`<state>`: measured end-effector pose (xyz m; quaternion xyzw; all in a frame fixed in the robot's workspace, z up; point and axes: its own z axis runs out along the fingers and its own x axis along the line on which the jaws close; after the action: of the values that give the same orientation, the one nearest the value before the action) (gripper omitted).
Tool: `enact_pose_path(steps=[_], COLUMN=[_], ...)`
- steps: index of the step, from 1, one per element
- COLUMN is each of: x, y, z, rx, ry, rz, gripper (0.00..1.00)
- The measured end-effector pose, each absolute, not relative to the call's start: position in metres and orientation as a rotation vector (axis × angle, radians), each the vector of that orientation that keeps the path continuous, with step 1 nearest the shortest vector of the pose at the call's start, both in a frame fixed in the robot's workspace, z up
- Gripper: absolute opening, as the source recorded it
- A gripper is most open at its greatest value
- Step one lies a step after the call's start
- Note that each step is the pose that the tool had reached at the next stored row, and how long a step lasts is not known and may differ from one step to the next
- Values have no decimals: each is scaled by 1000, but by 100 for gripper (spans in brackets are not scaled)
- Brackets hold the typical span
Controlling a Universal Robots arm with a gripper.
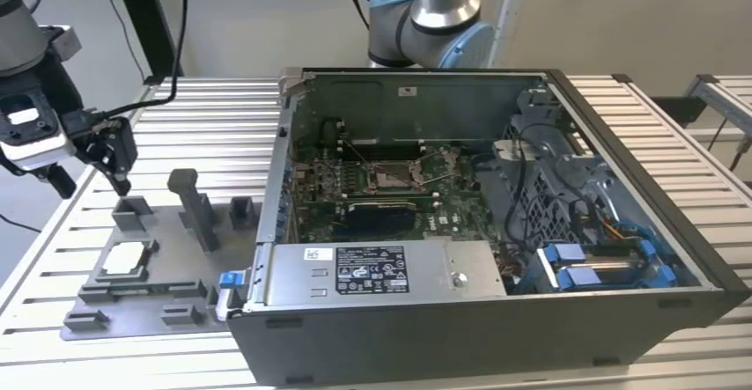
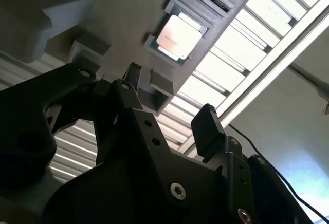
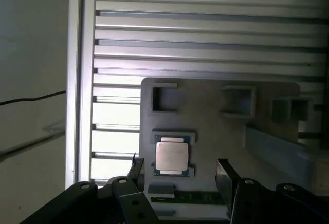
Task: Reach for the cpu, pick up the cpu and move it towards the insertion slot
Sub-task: 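Pick up the cpu and move it towards the insertion slot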
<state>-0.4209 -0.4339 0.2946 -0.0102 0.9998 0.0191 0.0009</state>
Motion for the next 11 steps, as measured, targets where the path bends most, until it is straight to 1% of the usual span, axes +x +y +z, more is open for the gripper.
enact_pose_path(steps=[11], x=[-421], y=[-434], z=[280], rx=[-32], ry=[3139], rz=[60], gripper=[100])
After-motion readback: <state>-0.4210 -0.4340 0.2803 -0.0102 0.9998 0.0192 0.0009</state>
